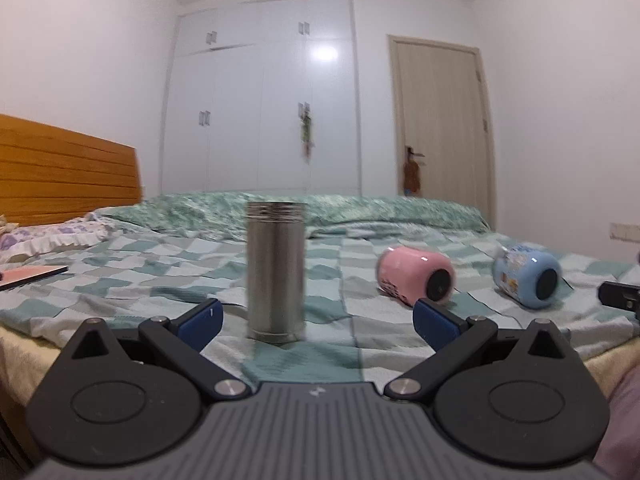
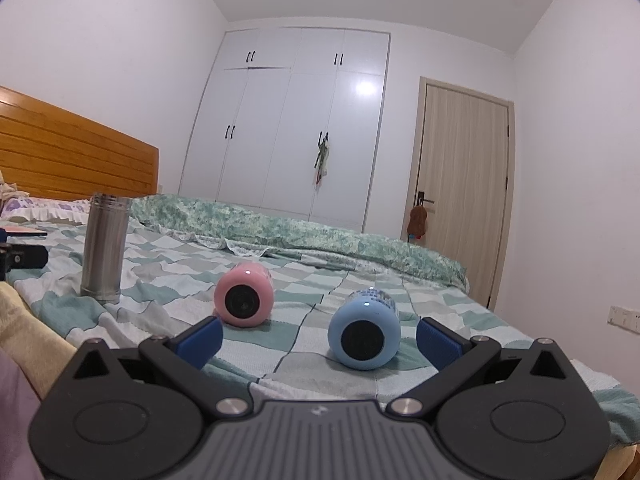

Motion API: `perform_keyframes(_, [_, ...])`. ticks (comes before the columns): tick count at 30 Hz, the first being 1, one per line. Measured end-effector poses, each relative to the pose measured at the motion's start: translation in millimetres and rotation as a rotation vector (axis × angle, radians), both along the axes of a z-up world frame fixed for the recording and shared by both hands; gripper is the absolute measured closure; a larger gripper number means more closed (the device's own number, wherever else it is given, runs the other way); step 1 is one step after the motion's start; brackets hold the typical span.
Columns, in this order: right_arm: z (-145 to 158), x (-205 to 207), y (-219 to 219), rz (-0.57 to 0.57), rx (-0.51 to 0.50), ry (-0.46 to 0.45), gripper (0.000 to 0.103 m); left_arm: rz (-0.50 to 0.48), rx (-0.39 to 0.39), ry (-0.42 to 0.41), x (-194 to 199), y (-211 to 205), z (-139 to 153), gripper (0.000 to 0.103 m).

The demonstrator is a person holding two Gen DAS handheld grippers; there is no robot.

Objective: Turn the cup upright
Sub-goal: 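Move the left tool to the lying pink cup and close around it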

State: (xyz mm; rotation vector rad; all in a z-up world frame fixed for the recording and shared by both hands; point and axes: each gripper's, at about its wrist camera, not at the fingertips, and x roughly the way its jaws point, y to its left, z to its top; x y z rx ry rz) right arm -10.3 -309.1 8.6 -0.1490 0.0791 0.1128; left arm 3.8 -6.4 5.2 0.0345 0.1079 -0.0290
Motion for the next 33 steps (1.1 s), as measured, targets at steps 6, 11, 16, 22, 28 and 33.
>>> perform_keyframes(6, [13.9, 10.8, -9.1, 0.045, 0.031, 0.028, 0.0, -0.158, 0.037, 0.033, 21.0, -24.9, 29.7, 0.0])
perform_keyframes(11, [36.9, 40.3, -24.5, 0.031, 0.014, 0.038, 0.0, -0.217, 0.125, 0.055, 63.5, -60.1, 56.4, 0.0])
perform_keyframes(16, [47.4, 76.7, -38.6, 0.031, 0.0, 0.075, 0.0, -0.256, 0.143, 0.184, 131.2, -83.3, 68.5, 0.0])
perform_keyframes(22, [48.5, 119.1, -57.4, 0.034, 0.024, 0.109, 0.0, -0.274, 0.135, 0.381, 223.2, -88.1, 63.8, 0.0])
perform_keyframes(28, [47.4, 156.7, -76.1, 0.006, 0.096, 0.14, 0.0, -0.312, 0.129, 0.505, 298.6, -83.1, 53.5, 0.0])
perform_keyframes(33, [48.9, 190.0, -83.9, -0.012, 0.107, 0.179, 0.0, -0.415, 0.066, 0.676, 359.7, -80.7, 52.0, 0.0])
